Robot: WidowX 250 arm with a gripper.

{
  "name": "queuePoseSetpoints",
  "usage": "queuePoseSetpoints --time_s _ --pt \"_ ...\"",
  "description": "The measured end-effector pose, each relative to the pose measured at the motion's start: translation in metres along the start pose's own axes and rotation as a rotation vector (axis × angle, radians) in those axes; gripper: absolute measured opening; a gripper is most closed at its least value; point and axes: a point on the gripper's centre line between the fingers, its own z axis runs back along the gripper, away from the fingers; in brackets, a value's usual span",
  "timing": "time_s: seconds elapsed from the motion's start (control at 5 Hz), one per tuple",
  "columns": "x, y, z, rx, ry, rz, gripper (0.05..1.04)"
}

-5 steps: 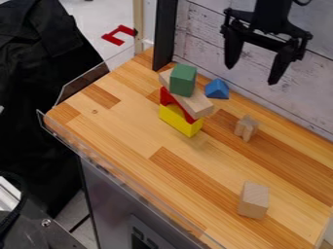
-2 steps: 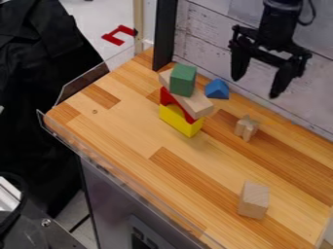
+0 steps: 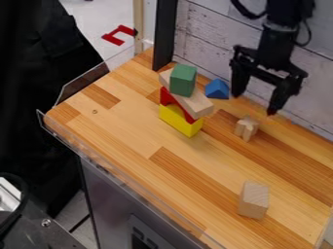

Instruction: Put the plus sign on top of green cube

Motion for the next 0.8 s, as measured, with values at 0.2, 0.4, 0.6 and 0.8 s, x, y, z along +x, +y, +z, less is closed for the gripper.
queuePoseSetpoints --time_s 0.2,0.4,0.6,0.8 --pt "0.001 0.001 -0.006 -0.009 0.026 0.005 1.001" --pt "0.004 -0.001 -0.017 -0.024 0.058 0.003 1.001" --pt "0.004 0.001 -0.018 -0.02 0.064 0.012 1.001" --pt "0.003 0.004 -0.024 -0.019 0.08 0.023 1.001"
